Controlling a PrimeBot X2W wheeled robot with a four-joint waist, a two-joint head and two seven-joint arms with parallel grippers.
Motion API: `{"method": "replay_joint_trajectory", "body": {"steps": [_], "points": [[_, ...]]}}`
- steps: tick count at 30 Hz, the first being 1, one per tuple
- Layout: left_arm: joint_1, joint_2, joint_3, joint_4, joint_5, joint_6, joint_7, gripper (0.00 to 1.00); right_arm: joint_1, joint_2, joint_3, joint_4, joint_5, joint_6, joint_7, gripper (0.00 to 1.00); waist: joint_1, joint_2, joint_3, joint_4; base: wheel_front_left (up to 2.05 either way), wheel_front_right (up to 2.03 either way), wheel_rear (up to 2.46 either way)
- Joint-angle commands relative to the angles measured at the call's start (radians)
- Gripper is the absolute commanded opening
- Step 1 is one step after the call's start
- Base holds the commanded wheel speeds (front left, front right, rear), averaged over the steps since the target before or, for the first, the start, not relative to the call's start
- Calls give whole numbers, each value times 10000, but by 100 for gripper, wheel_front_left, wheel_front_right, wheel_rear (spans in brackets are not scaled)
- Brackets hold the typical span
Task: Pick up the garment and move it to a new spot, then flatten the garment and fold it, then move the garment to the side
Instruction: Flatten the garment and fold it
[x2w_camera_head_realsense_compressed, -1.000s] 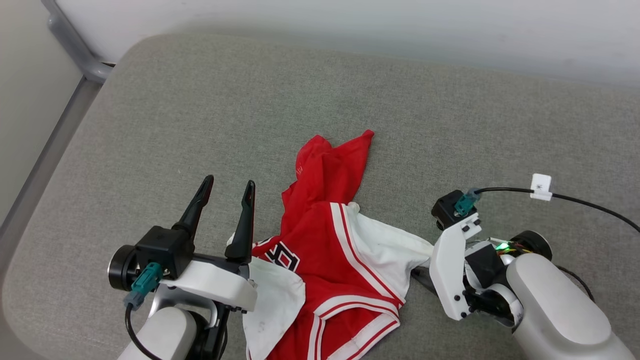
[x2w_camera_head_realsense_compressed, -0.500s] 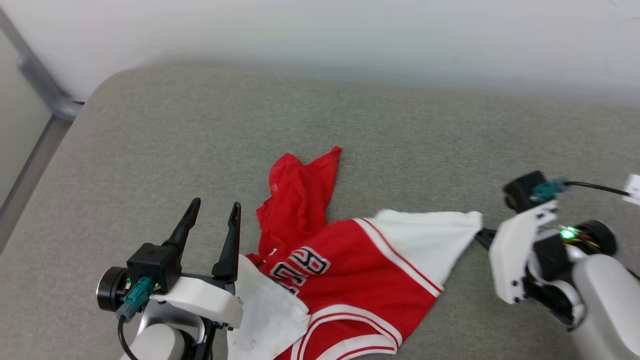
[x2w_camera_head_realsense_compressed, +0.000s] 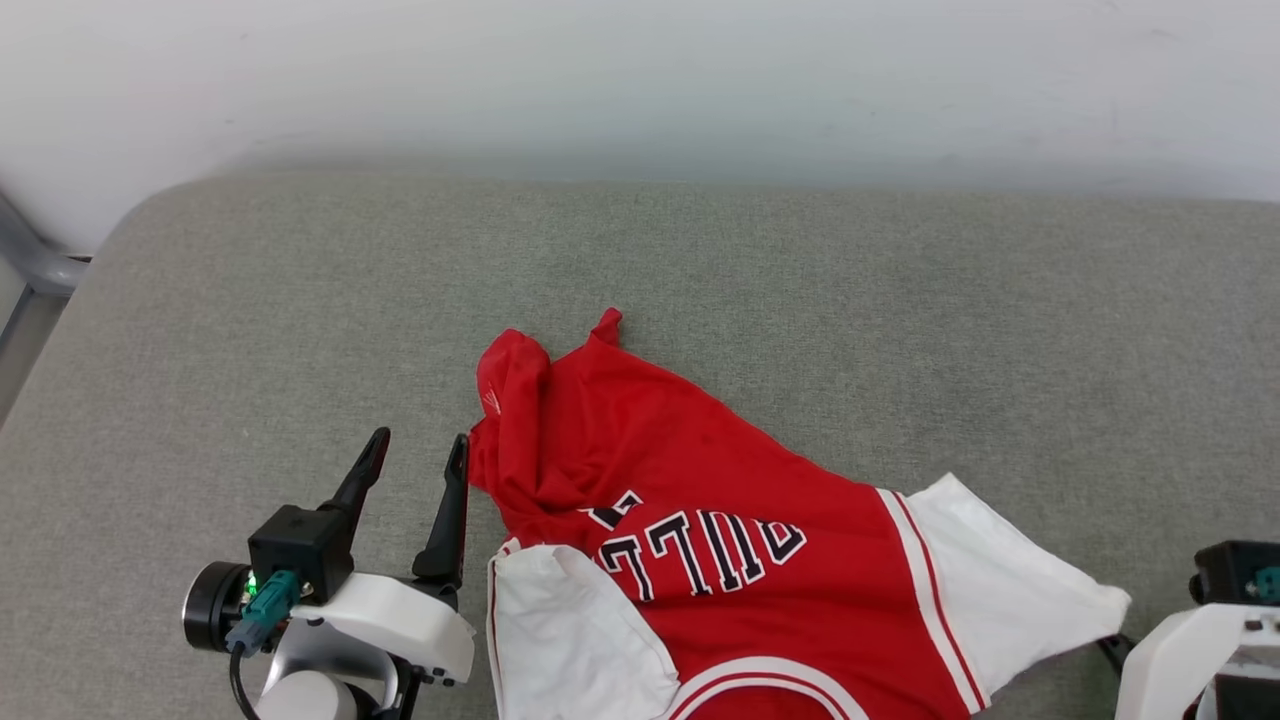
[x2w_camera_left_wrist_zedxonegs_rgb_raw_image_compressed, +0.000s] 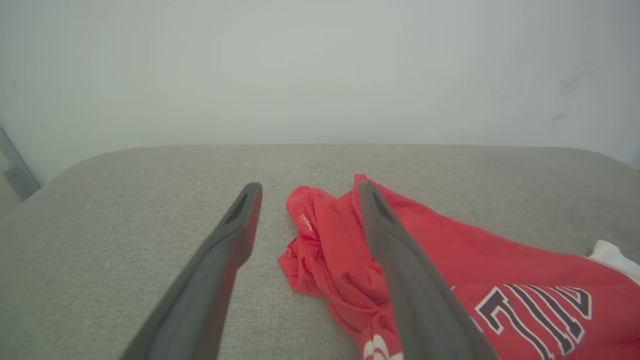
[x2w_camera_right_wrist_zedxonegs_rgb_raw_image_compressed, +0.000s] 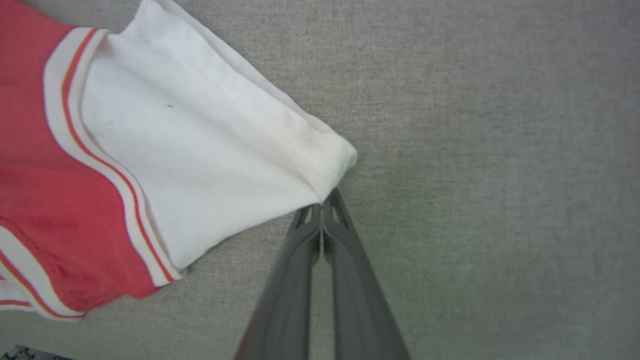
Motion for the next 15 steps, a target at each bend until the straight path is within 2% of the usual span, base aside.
{"method": "replay_joint_trajectory", "body": {"steps": [1, 2, 6, 10, 15], "points": [[103, 56, -6, 23, -35, 51, 15, 100, 186, 228, -11, -27, -125, -8, -263, 87, 0, -1, -14, -38, 0, 0, 0], [124, 70, -12, 34, -46, 50, 37, 100, 219, 375, -2, -55, -148, -5, -574, 100, 0, -1, -28, -55, 0, 0, 0], [241, 94, -39, 91, -111, 37, 80, 100, 316, 709, 35, 13, -359, -7, -2046, 100, 0, -1, -160, -80, 0, 0, 0], [336, 154, -60, 197, -152, 40, 137, 100, 310, 988, -113, -154, -573, -7, -3976, 100, 0, -1, -389, -91, 0, 0, 0], [552, 289, -39, 292, -204, 158, 328, 100, 441, 1252, 156, -448, -880, -7, -5768, 100, 0, -1, -722, -208, 0, 0, 0]]}}
